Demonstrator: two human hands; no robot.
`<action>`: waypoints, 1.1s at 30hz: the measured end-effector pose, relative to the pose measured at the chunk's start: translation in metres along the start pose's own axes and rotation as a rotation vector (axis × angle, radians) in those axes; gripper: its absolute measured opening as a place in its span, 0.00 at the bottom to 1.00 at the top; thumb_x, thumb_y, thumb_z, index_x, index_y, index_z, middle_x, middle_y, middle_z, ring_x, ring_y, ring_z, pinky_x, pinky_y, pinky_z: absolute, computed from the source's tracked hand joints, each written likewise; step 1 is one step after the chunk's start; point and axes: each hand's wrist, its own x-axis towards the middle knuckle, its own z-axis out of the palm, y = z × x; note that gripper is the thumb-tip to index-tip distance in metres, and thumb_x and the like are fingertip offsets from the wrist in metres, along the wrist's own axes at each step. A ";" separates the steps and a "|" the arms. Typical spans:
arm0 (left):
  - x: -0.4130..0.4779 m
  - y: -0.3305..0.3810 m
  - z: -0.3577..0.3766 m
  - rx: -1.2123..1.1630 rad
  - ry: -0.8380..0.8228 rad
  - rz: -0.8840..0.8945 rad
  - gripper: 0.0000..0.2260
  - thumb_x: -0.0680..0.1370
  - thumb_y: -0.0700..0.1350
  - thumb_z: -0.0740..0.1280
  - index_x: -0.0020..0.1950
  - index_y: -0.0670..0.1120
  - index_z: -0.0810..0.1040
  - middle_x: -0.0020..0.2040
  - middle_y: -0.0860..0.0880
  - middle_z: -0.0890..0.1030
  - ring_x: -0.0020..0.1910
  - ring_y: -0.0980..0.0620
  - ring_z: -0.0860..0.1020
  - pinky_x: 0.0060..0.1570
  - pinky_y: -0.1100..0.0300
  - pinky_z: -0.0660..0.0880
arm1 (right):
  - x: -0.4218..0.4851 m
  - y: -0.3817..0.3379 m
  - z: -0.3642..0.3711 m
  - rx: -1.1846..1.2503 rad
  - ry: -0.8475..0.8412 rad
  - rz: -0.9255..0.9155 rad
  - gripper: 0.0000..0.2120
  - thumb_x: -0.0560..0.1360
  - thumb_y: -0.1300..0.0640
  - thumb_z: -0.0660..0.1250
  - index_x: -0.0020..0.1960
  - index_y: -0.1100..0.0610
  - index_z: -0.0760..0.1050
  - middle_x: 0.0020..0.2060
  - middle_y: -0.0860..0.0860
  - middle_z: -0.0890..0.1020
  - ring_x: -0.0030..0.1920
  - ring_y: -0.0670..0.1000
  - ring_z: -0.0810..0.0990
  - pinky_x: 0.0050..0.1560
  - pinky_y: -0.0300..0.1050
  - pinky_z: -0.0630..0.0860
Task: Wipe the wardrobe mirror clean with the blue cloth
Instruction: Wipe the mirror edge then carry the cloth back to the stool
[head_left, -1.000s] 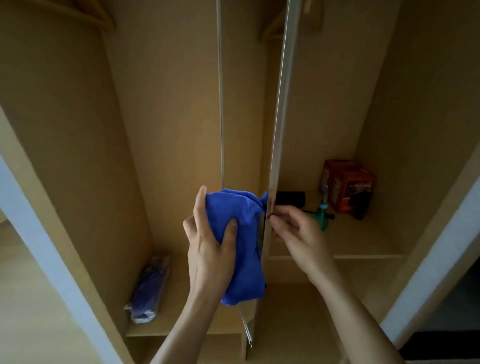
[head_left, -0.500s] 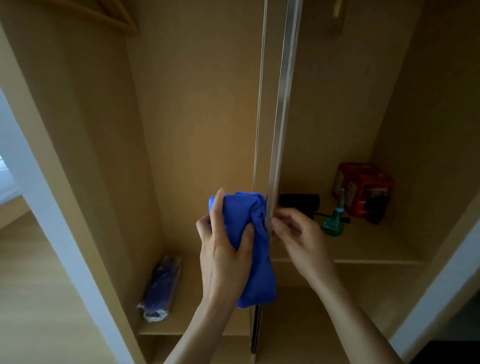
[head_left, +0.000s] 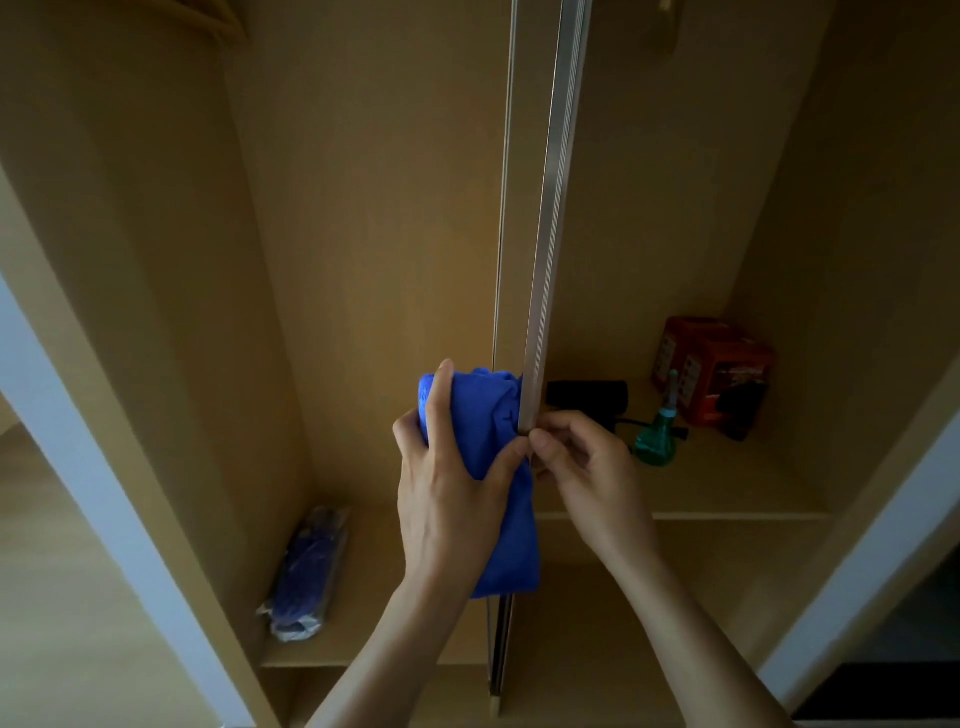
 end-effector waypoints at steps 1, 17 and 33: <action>0.003 -0.001 0.001 0.011 0.002 -0.009 0.41 0.73 0.68 0.68 0.77 0.70 0.46 0.59 0.58 0.59 0.44 0.57 0.74 0.35 0.64 0.71 | 0.003 0.002 0.001 -0.001 0.002 -0.004 0.06 0.80 0.53 0.66 0.56 0.50 0.78 0.48 0.47 0.84 0.49 0.47 0.84 0.50 0.57 0.82; 0.060 -0.024 0.042 0.113 0.025 -0.084 0.38 0.76 0.65 0.67 0.79 0.66 0.47 0.62 0.54 0.63 0.47 0.52 0.75 0.40 0.58 0.73 | 0.075 0.040 0.014 -0.006 -0.017 -0.016 0.08 0.81 0.51 0.66 0.57 0.51 0.80 0.46 0.43 0.84 0.47 0.43 0.83 0.48 0.49 0.83; 0.103 -0.045 0.070 0.100 0.038 -0.098 0.38 0.77 0.64 0.68 0.79 0.67 0.47 0.64 0.51 0.64 0.50 0.52 0.74 0.43 0.56 0.74 | 0.119 0.059 0.024 -0.044 0.032 0.005 0.09 0.80 0.49 0.66 0.55 0.52 0.80 0.45 0.44 0.84 0.45 0.43 0.84 0.47 0.49 0.83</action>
